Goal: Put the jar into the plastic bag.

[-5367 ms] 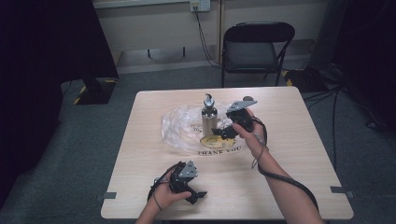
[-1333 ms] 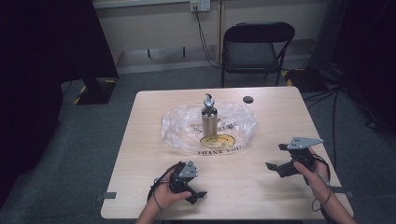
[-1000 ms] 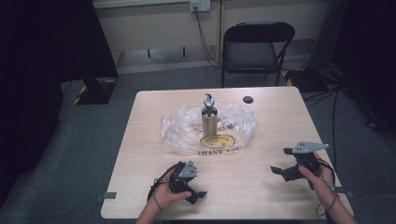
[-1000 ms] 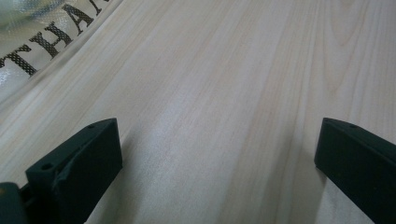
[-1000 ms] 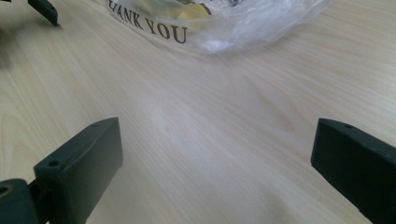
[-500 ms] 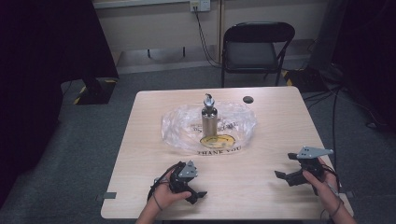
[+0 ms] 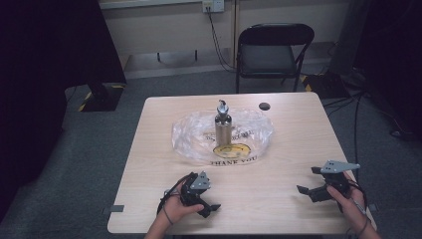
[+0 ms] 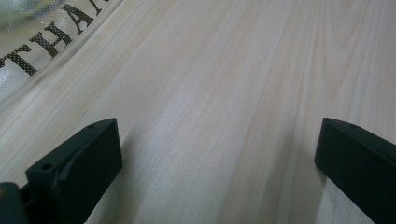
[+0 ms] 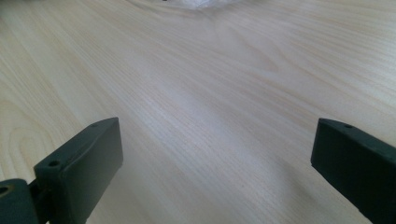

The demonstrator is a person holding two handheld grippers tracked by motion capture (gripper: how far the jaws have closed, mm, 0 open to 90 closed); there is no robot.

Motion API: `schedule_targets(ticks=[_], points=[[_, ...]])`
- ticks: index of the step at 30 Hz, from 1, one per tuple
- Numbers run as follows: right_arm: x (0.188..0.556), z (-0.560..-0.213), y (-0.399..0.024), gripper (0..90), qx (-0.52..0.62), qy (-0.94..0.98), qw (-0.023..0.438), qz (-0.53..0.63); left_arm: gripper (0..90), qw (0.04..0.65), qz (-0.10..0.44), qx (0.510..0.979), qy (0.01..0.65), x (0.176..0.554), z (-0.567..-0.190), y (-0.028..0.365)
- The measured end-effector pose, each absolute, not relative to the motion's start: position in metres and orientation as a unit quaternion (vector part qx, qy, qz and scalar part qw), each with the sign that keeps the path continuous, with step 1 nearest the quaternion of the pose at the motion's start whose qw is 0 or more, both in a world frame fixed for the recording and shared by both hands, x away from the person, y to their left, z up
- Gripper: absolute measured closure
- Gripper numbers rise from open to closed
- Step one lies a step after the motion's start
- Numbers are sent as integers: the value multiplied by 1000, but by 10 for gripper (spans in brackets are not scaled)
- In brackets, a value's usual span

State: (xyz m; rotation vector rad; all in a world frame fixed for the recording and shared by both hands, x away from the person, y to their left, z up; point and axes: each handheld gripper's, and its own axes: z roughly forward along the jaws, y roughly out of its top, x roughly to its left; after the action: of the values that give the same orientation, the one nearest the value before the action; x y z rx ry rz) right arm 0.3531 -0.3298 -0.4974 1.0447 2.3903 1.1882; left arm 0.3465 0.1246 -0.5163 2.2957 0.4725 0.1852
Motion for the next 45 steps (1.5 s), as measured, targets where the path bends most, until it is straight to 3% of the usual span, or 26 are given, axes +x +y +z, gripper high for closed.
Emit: schedule_targets(ticks=[45], points=[[323,-507,-364,16,376,834,149,376,0,385,73,901,185,346,-516,125]])
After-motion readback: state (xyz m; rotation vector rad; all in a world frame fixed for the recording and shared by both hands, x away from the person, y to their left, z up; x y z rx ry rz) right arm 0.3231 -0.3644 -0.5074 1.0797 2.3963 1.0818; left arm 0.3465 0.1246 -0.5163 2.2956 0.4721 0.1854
